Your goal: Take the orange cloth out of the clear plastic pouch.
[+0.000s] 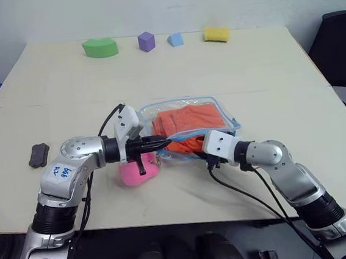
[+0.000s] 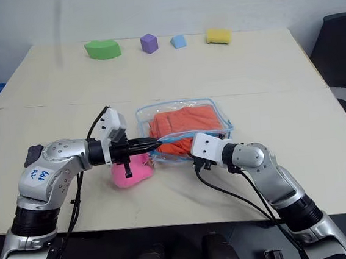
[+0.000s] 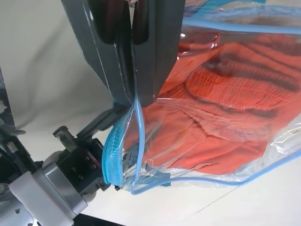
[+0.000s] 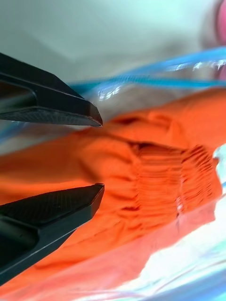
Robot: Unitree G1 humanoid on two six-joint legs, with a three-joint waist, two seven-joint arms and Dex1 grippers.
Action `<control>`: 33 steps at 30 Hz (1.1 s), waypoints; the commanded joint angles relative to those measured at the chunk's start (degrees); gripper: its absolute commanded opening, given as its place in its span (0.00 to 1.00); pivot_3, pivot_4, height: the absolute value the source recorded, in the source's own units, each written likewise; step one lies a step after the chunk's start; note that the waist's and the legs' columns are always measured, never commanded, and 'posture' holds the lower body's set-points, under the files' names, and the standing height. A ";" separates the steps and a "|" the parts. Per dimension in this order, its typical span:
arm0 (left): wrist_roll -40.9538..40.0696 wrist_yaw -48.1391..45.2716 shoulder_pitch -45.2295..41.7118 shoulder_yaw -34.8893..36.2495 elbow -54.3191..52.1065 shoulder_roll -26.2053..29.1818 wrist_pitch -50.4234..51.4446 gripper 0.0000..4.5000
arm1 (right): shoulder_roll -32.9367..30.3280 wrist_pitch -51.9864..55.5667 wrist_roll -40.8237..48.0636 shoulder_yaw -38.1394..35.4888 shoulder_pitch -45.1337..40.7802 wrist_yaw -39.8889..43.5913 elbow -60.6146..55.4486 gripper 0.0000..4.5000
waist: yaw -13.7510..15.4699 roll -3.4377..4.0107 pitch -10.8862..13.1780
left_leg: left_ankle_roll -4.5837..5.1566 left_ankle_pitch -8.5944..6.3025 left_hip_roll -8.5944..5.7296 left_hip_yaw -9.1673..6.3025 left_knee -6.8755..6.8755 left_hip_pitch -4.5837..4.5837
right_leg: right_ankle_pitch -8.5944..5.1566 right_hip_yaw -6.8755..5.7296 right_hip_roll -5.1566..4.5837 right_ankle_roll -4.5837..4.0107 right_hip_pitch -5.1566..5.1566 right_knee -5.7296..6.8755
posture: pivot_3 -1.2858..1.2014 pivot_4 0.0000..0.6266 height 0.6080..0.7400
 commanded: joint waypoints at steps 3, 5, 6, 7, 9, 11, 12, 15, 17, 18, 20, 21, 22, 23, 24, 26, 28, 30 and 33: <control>-0.66 0.20 -1.81 0.44 -0.65 -0.55 -1.13 0.00 | 0.69 -3.59 -6.07 3.05 -1.45 -3.26 3.48 0.65 | -0.10 0.00 0.00 | 0.00 0.00 -0.01 0.01 0.00 0.00 | 0.00 0.00 0.00 0.00 -0.01 0.00 | 0.52 0.24 1.00; -0.77 0.15 -2.06 0.54 -0.73 -0.50 -1.01 0.00 | 0.73 -4.66 -7.67 3.67 -1.84 -3.91 5.32 0.71 | -0.16 0.00 0.00 | 0.00 0.00 0.00 0.01 0.00 0.00 | 0.00 0.01 0.01 0.00 -0.01 0.01 | 0.52 0.24 1.00; -0.81 0.14 -2.11 0.58 -0.76 -0.48 -0.95 0.00 | 0.62 -5.32 -8.42 3.94 -2.03 -4.18 6.12 0.71 | -0.14 0.00 0.00 | -0.01 0.01 -0.01 0.01 0.00 0.00 | 0.00 0.00 0.01 0.00 -0.01 0.01 | 0.52 0.24 1.00; -0.82 0.13 -2.13 0.59 -0.78 -0.47 -0.95 0.00 | 0.60 -5.68 -8.89 4.04 -2.15 -4.32 6.69 0.71 | -0.14 0.00 0.00 | -0.01 0.01 0.00 0.01 0.00 0.01 | 0.00 0.00 0.01 0.00 0.00 0.01 | 0.52 0.24 1.00; -0.91 0.21 -2.18 0.64 -0.93 -0.53 -0.86 0.00 | 0.54 -6.75 -10.30 4.43 -2.66 -5.03 8.40 0.71 | -0.13 0.00 0.00 | -0.01 0.01 -0.01 0.01 0.00 0.01 | 0.00 0.00 0.00 0.00 0.00 0.00 | 0.52 0.24 1.00; -1.03 0.38 -2.26 0.64 -1.17 -0.69 -0.74 0.00 | 0.70 -7.76 -11.63 4.91 -3.30 -5.85 10.41 0.71 | -0.17 0.00 0.00 | -0.02 0.01 -0.01 0.01 0.01 0.02 | 0.00 0.00 0.00 0.00 0.02 0.00 | 0.52 0.24 1.00; -1.08 0.45 -2.30 0.61 -1.25 -0.77 -0.72 0.00 | 0.87 -8.06 -11.93 5.06 -3.56 -6.08 11.22 0.71 | -0.25 -0.01 0.00 | -0.02 0.01 -0.01 0.02 0.01 0.04 | 0.00 0.01 0.00 0.00 0.02 0.02 | 0.52 0.24 1.00; -1.28 0.71 -2.47 0.57 -1.52 -1.07 -0.63 0.00 | 1.87 -8.82 -11.87 5.23 -4.09 -6.31 14.12 0.71 | -0.39 -0.03 -0.02 | -0.04 0.03 -0.01 0.01 0.01 0.08 | 0.00 0.01 0.00 0.00 0.04 0.06 | 0.52 0.24 1.00; -1.31 0.77 -2.62 0.62 -1.45 -1.20 -0.64 0.00 | 2.76 -9.33 -11.65 5.24 -4.60 -6.46 16.29 0.63 | -0.54 -0.06 -0.04 | -0.05 0.03 -0.01 0.02 0.01 0.10 | 0.00 0.01 0.00 0.00 0.07 0.05 | 0.52 0.24 1.00; -1.29 0.76 -2.67 0.67 -1.35 -1.21 -0.67 0.00 | 3.16 -9.51 -11.52 5.15 -4.86 -6.48 17.04 0.58 | -0.66 -0.08 -0.05 | -0.05 0.03 -0.01 0.02 0.01 0.11 | 0.00 0.01 0.00 0.00 0.08 0.05 | 0.52 0.24 1.00; -1.15 0.73 -2.68 0.73 -1.07 -1.23 -0.85 0.00 | 3.64 -9.93 -11.38 4.87 -5.22 -6.31 17.80 0.45 | -0.95 -0.09 -0.05 | -0.05 0.03 -0.01 0.02 0.01 0.14 | 0.00 0.01 0.00 0.00 0.10 0.07 | 0.52 0.24 1.00; -1.09 0.75 -2.67 0.74 -1.00 -1.25 -0.90 0.00 | 3.74 -10.18 -11.38 4.77 -5.32 -6.18 18.00 0.37 | -1.02 -0.08 -0.05 | -0.06 0.03 -0.01 0.01 0.01 0.15 | 0.00 0.01 0.00 0.00 0.10 0.09 | 0.52 0.24 1.00; -1.08 0.84 -2.63 0.81 -0.98 -1.28 -0.86 0.00 | 3.78 -10.44 -11.29 4.72 -5.39 -5.95 18.17 0.30 | -1.04 -0.08 -0.05 | -0.06 0.03 -0.01 0.01 0.01 0.15 | 0.00 0.01 -0.01 0.00 0.10 0.09 | 0.52 0.24 1.00; -1.13 0.93 -2.57 0.88 -1.02 -1.31 -0.78 0.00 | 3.76 -10.58 -11.22 4.70 -5.40 -5.76 18.23 0.22 | -1.06 -0.08 -0.05 | -0.06 0.03 -0.01 0.01 0.01 0.15 | 0.00 0.01 -0.01 0.00 0.10 0.08 | 0.52 0.24 1.00; -1.22 1.05 -2.49 0.97 -1.07 -1.36 -0.66 0.00 | 3.62 -10.67 -11.14 4.73 -5.34 -5.43 18.18 0.14 | -1.07 -0.08 -0.05 | -0.06 0.03 -0.01 0.01 0.01 0.14 | 0.00 0.01 -0.01 0.00 0.10 0.08 | 0.52 0.24 1.00; -1.52 1.36 -2.27 1.16 -1.23 -1.58 -0.36 0.00 | 3.12 -10.92 -11.21 4.88 -5.00 -4.81 17.96 0.01 | -1.09 -0.08 -0.05 | -0.06 0.03 -0.01 0.01 0.01 0.14 | 0.00 0.01 -0.02 0.00 0.10 0.08 | 0.52 0.24 1.00; -1.99 1.89 -2.12 1.49 -1.32 -2.07 0.09 0.00 | 2.57 -11.31 -11.46 5.19 -4.51 -4.04 17.66 0.01 | -1.09 -0.08 -0.05 | -0.06 0.03 -0.01 0.00 0.00 0.14 | 0.00 0.01 -0.01 0.00 0.10 0.08 | 0.52 0.24 1.00; -2.46 3.11 -2.24 1.83 -1.23 -3.03 0.74 0.00 | 1.66 -12.30 -11.80 5.66 -3.53 -3.11 16.55 0.01 | -1.06 -0.08 -0.05 | -0.06 0.03 -0.01 0.00 0.00 0.14 | 0.00 0.00 -0.02 0.00 0.10 0.07 | 0.52 0.24 1.00; 0.24 7.66 -3.53 0.87 1.58 -5.70 0.12 0.00 | -1.87 -16.03 -11.39 5.21 -1.13 -0.69 11.01 0.01 | -0.36 -0.09 -0.07 | -0.05 0.03 -0.02 -0.02 0.00 0.14 | 0.00 -0.01 -0.03 0.00 0.12 0.05 | 0.52 0.24 1.00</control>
